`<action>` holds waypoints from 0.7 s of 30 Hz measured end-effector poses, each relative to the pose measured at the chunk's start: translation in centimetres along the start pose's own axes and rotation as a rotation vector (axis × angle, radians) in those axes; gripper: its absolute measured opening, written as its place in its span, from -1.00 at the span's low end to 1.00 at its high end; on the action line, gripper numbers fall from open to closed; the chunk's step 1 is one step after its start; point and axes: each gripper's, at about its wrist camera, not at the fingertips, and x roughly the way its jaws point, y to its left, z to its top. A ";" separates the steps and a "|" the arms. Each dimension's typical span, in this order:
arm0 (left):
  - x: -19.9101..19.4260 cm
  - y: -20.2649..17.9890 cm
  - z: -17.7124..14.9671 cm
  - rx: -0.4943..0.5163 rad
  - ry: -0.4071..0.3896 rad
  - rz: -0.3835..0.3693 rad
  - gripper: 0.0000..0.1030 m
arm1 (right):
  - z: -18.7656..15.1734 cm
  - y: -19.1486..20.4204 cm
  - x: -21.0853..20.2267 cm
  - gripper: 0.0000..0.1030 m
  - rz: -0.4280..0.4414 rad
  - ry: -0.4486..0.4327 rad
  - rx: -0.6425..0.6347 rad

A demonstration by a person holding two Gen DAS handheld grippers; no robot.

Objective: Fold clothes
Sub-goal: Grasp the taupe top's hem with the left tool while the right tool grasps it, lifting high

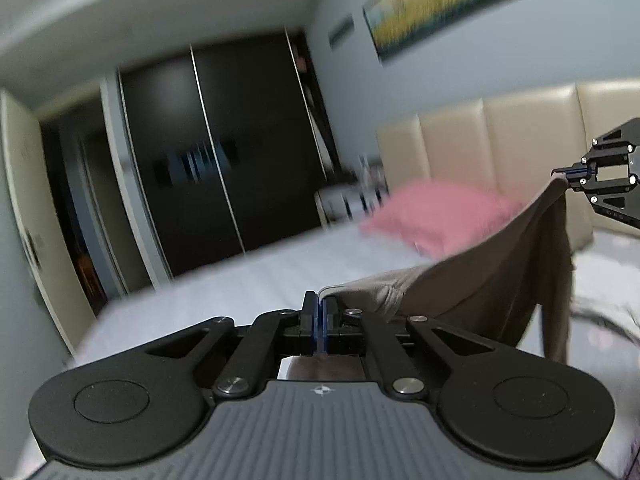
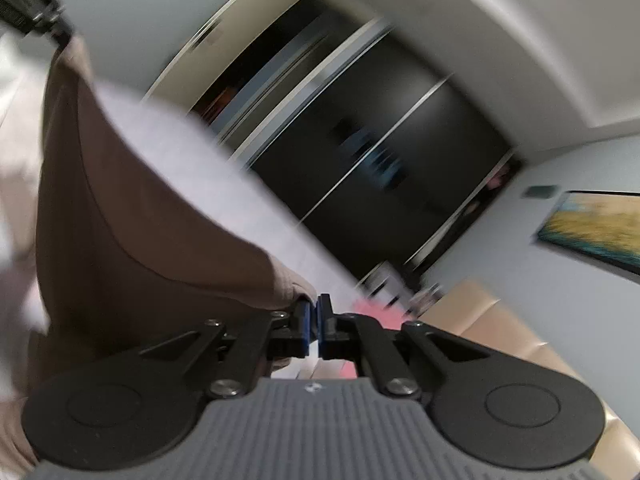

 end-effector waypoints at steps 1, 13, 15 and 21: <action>-1.2 0.4 1.4 0.004 -0.033 0.011 -0.99 | 1.0 -0.8 -0.9 -0.93 -0.031 -0.034 0.020; -13.6 0.8 10.1 0.065 -0.271 0.104 -1.00 | 8.3 -6.2 -12.4 -0.93 -0.194 -0.338 0.128; -14.9 0.4 10.5 0.078 -0.285 0.112 -1.00 | 8.6 -6.3 -14.2 -0.93 -0.209 -0.372 0.141; -16.4 -0.8 10.7 0.103 -0.318 0.145 -1.00 | 9.1 -5.9 -17.8 -0.93 -0.228 -0.429 0.148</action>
